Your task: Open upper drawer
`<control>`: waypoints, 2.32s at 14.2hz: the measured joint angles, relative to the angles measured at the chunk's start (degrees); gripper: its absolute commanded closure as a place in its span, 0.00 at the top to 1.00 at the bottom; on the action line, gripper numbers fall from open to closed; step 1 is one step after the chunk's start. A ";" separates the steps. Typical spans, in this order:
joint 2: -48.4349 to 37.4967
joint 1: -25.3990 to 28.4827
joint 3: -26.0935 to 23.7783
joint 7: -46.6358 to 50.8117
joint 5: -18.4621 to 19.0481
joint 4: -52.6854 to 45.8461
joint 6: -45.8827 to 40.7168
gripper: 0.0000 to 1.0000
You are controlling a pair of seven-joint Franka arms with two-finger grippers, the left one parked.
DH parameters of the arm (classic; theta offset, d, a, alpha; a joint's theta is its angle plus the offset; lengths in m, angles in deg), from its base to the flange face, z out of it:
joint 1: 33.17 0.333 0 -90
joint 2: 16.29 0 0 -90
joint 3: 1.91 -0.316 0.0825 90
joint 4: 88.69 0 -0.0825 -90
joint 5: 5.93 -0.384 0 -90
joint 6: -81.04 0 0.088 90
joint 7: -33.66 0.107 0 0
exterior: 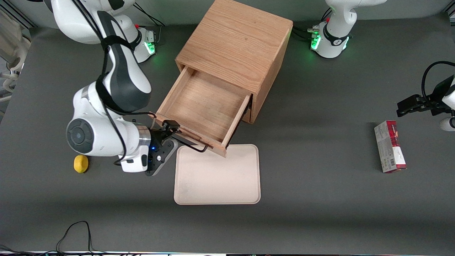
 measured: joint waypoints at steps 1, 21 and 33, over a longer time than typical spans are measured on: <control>-0.26 -0.41 0.42 0.00 0.46 -0.47 -0.27 1.00; -28.96 2.23 11.80 31.58 18.92 28.45 -5.86 1.00; -31.23 -14.12 -1.27 30.27 20.06 29.11 -2.79 1.00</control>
